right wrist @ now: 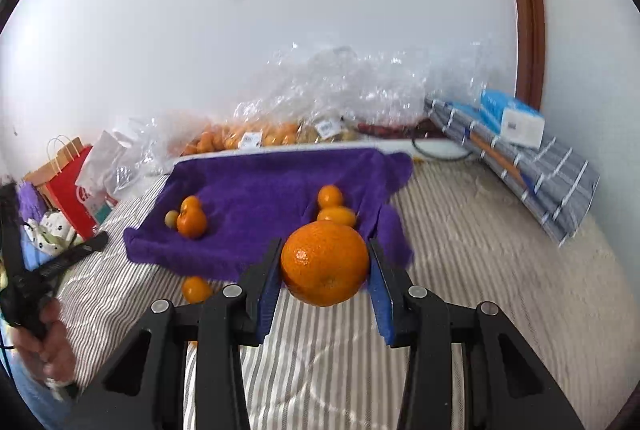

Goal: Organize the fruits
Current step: 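Carry the greenish-yellow fruit and large orange over the towel with both tools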

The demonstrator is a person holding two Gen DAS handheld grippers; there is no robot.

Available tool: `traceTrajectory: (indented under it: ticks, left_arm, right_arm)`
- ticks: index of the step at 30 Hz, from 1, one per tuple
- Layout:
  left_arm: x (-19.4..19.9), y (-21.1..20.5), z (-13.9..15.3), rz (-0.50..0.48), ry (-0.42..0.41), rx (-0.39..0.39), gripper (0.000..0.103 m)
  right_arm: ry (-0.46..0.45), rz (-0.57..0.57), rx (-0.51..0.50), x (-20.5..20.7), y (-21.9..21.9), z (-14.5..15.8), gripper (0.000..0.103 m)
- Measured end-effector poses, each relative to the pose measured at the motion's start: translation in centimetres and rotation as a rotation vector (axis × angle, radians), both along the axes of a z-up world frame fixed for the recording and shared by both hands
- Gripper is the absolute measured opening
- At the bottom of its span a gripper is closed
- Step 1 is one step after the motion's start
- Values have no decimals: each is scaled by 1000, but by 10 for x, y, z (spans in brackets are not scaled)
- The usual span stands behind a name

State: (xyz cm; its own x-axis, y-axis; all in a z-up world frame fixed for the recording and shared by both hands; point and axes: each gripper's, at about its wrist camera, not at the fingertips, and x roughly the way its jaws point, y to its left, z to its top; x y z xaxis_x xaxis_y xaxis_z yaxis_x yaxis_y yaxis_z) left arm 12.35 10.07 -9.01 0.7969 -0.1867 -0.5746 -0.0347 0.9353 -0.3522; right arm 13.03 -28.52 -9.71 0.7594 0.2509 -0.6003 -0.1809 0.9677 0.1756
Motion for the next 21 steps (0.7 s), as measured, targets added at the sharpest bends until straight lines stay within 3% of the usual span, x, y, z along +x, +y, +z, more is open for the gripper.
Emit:
traceTrajectory:
  ticks: [4,8,13,18,21]
  left_arm:
    - [14,5,27,-11,-12,20,23]
    - [47,-10,33,-16,5,85,23]
    - [81,-28,11,-32,5,110,23]
    - [94,-31,-20,-56,49,95,23]
    - [92,-34,-25,-62,39,126,23]
  right_arm:
    - [1,4,3,24,0,1,40]
    - [15,-4,19,50,0,-7,40]
    - [50,-17,70,85,-4,-24,40]
    - [74,-34,83,100,-11,-50,40]
    - [101,-31,108,105,-13,-57,40]
